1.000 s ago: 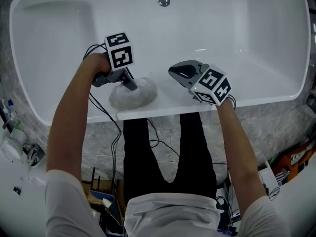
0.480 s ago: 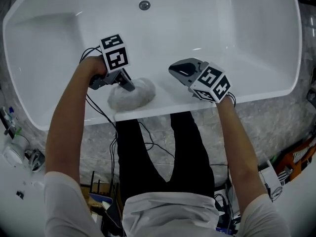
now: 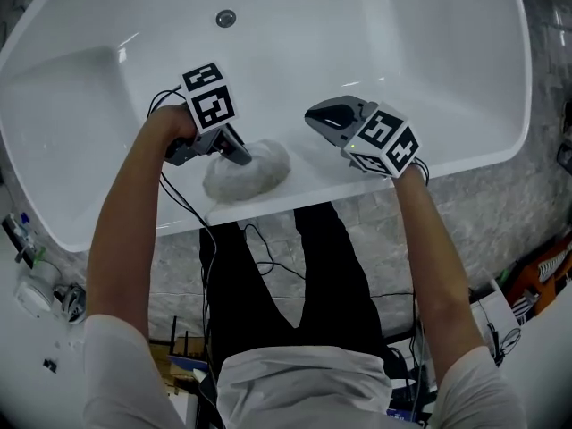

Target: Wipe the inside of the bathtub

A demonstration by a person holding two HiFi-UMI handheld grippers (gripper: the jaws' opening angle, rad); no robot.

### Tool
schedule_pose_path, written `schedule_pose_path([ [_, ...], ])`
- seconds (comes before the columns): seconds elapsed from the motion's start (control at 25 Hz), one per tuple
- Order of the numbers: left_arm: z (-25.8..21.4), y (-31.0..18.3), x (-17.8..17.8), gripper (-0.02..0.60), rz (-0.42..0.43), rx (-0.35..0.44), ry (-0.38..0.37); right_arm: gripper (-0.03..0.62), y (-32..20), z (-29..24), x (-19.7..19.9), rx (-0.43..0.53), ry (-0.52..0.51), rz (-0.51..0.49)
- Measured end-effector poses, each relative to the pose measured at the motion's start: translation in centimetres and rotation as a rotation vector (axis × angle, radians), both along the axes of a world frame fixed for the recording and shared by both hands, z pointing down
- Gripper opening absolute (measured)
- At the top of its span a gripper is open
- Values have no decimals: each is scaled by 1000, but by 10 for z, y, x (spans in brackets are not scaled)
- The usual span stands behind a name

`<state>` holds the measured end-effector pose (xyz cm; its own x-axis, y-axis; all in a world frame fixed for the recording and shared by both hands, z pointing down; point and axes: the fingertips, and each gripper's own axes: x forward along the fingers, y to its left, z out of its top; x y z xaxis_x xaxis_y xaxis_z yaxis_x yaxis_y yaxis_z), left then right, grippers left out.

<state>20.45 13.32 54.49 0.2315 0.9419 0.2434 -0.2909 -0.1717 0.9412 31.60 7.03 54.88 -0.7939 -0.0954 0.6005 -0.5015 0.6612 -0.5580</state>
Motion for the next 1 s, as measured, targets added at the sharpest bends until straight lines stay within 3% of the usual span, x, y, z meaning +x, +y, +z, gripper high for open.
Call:
schedule_pose_path([
  [0.24, 1, 0, 28, 86, 21, 4, 37, 21, -6, 8, 29, 21, 47, 26],
  [0.64, -24, -8, 47, 86, 57, 49, 81, 21, -14, -20, 44, 71, 127, 17],
  [1.0, -25, -7, 92, 86, 90, 39, 119, 21, -9, -22, 87, 70, 183, 24],
])
